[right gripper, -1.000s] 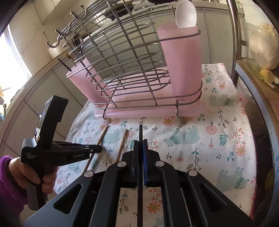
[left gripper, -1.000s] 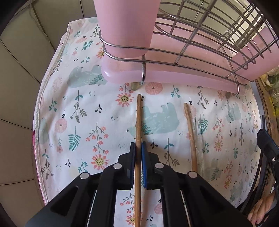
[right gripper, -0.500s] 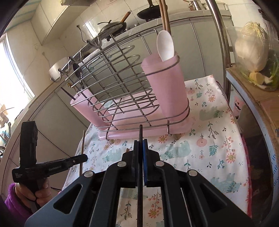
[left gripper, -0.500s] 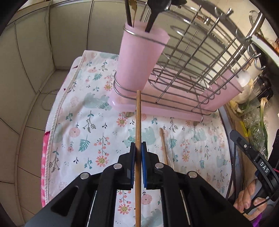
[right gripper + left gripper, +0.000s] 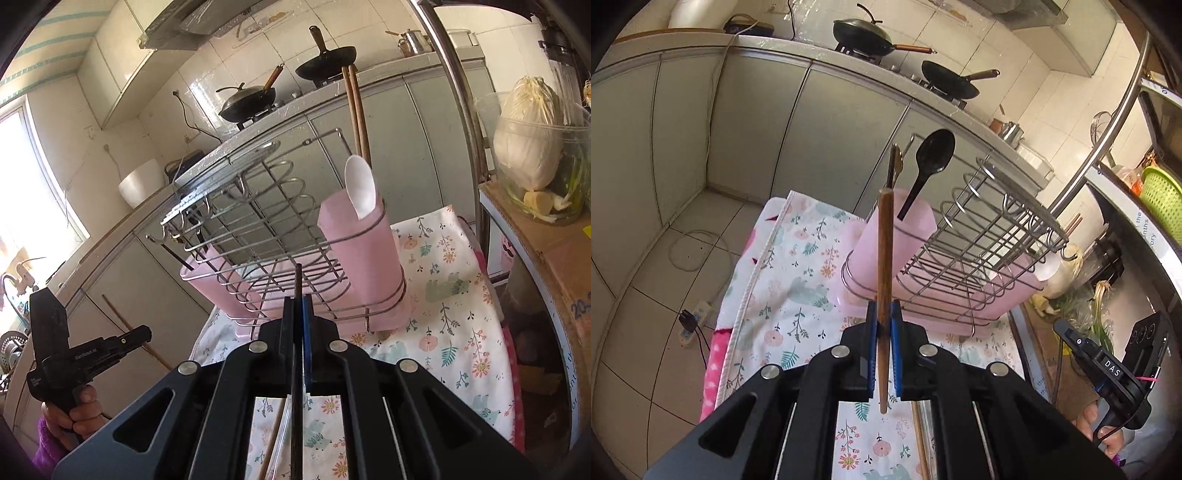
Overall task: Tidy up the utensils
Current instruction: 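Lift the wooden chopstick with the left gripper while the right gripper lifts the dark chopstick to the cup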
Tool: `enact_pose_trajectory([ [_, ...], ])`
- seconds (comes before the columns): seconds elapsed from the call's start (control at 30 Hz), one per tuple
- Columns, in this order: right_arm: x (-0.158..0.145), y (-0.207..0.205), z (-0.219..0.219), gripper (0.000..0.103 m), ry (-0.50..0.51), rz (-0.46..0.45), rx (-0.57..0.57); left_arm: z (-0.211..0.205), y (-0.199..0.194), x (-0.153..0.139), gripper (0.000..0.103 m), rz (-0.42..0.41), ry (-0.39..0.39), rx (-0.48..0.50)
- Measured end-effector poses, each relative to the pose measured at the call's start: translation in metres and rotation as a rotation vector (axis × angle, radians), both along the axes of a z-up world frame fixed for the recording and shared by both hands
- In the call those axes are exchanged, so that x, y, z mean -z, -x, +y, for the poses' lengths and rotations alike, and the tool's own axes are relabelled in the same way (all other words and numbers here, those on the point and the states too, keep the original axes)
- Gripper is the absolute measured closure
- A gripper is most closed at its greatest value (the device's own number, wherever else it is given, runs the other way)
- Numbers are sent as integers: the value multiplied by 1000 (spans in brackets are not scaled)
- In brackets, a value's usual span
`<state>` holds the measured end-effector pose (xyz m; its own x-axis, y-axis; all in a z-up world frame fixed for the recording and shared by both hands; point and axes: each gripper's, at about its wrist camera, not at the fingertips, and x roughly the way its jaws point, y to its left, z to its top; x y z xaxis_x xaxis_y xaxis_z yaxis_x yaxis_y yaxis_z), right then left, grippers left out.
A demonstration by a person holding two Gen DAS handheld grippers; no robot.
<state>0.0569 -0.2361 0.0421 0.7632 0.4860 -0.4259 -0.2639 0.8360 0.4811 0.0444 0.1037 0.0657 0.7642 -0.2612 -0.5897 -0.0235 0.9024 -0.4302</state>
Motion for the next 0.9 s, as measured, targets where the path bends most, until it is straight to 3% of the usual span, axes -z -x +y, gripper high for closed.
enact_pose_trajectory([
  [0.2,-22,-2,-8,98,-48,-87,34,14,-1,-22,97,-77,17,-18],
  [0.43,-64,-8,-8,98,-57,-268,80,22,-4,-70,97,-186,14,-19],
  [0.7,-100,-26,-10,98,-54,-410,116,20,-12,-137,97,-336,-48,-24],
  [0.9,-110,-41,-6,98,-29,-480,132,13,-34,-152,97,-378,-100,-53],
])
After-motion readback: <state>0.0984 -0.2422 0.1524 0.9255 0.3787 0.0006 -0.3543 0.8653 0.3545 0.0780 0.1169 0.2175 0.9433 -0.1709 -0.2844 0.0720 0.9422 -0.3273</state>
